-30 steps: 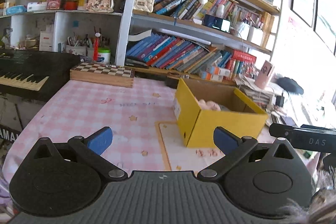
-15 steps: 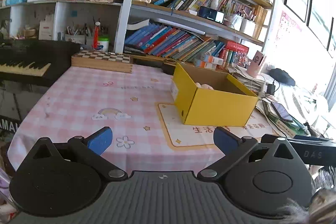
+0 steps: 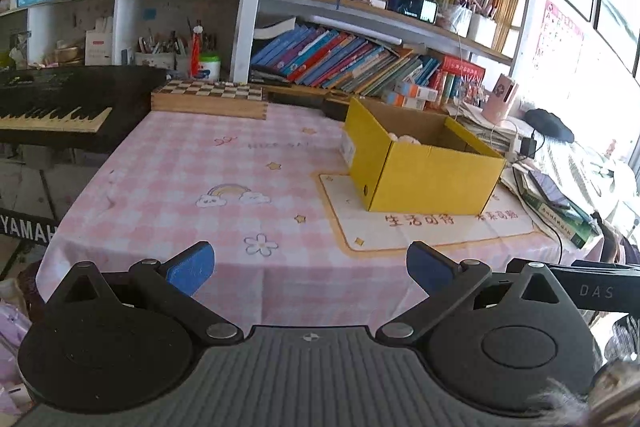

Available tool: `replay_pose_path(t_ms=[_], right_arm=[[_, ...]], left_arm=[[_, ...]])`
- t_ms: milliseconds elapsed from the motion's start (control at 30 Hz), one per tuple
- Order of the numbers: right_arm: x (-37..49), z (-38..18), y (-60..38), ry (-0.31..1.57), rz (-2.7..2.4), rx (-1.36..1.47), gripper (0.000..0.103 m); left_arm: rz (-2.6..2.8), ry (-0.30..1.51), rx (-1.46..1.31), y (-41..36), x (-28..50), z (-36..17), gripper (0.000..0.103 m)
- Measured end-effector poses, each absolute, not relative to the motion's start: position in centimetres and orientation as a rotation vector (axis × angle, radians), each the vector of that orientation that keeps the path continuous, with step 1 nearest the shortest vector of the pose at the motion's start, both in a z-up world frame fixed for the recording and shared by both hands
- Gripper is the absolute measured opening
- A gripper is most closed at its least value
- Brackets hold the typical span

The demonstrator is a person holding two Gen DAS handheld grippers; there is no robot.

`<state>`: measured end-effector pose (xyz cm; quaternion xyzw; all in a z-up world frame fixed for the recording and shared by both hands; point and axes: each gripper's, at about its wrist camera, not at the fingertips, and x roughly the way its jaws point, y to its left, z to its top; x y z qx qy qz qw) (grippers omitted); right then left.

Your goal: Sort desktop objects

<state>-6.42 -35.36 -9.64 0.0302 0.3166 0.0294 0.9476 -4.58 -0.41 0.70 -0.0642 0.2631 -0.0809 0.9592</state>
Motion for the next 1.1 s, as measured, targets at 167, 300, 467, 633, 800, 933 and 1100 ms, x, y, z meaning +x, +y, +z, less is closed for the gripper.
replay_pose_path(t_ms=[167,300,467,633,800,933,1100], right_arm=[[-6.45,-9.92,-35.21,0.671,0.054,0.057,0.103],[-6.54,-9.97,-35.05,0.679,0.054,0.052,0.103],[-6.57,-10.06,-34.81,0.689,0.059,0.041,0.103],[-6.58,-10.06,-34.63,0.694,0.067,0.031,0.103],[-6.47,-10.11,-34.54,0.702,0.071,0.028,0.103],[-6.36,-10.16,-34.61,0.707,0.071,0.030,0.103],[-6.26,-10.23,-34.65,0.713,0.071,0.031,0.103]], left_arm=[[-0.169,0.554,-0.144,-0.09,-4.62,0.38,0.103],[-0.168,0.557,-0.143,-0.07,-4.65,0.33,0.103],[-0.162,0.562,-0.135,-0.01,-4.94,0.14,0.103],[-0.154,0.566,-0.136,-0.01,-5.08,0.16,0.103],[-0.148,0.567,-0.134,-0.03,-5.13,0.24,0.103],[-0.149,0.570,-0.137,0.02,-5.14,0.23,0.103],[-0.143,0.580,-0.142,0.17,-5.03,0.16,0.103]])
